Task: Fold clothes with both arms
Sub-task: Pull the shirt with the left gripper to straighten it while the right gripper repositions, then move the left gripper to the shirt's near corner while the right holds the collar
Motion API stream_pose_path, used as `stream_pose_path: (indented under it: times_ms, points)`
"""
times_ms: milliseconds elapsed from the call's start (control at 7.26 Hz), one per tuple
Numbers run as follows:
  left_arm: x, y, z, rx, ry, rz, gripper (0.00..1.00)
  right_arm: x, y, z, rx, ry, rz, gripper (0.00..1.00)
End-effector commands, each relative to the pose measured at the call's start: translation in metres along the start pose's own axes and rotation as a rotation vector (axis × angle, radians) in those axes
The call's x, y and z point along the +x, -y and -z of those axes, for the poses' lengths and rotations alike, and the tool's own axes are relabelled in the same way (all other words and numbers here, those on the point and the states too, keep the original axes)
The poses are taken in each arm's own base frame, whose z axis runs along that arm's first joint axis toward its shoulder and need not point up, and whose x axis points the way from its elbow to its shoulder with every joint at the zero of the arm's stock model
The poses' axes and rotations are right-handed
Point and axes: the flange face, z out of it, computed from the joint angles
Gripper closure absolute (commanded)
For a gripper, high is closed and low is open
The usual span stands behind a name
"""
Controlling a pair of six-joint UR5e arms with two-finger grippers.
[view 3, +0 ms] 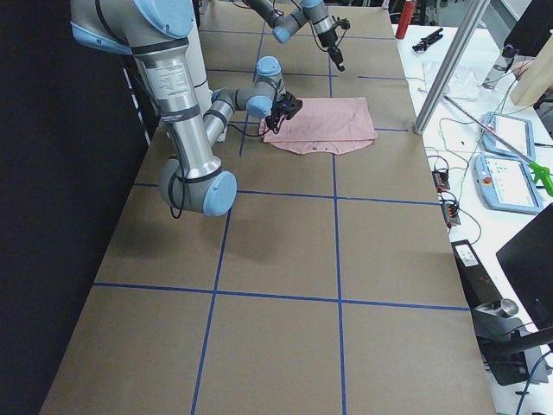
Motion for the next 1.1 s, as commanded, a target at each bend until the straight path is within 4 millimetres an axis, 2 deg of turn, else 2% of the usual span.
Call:
stream_pose_path:
  times_ms: [0, 138, 413, 826, 964]
  points:
    - [-0.003, -0.001, 0.005, 0.000, -0.003, 0.000, 0.50, 0.008, -0.025, -0.031, 0.041, -0.046, 0.017, 0.08]
    - [-0.003, -0.001, 0.005, 0.000, -0.003, 0.000, 0.50, 0.013, -0.024, -0.043, 0.053, -0.067, 0.018, 0.10]
    - [-0.003, -0.001, 0.005, 0.000, -0.003, 0.002, 0.50, 0.029, -0.032, -0.059, 0.052, -0.111, 0.031, 0.15]
    - [-0.002, -0.001, 0.007, 0.000, -0.007, 0.001, 0.50, 0.031, -0.032, -0.064, 0.056, -0.119, 0.031, 0.30]
    - [-0.002, -0.001, 0.007, 0.000, -0.007, 0.001, 0.50, 0.034, -0.031, -0.065, 0.057, -0.125, 0.031, 0.31]
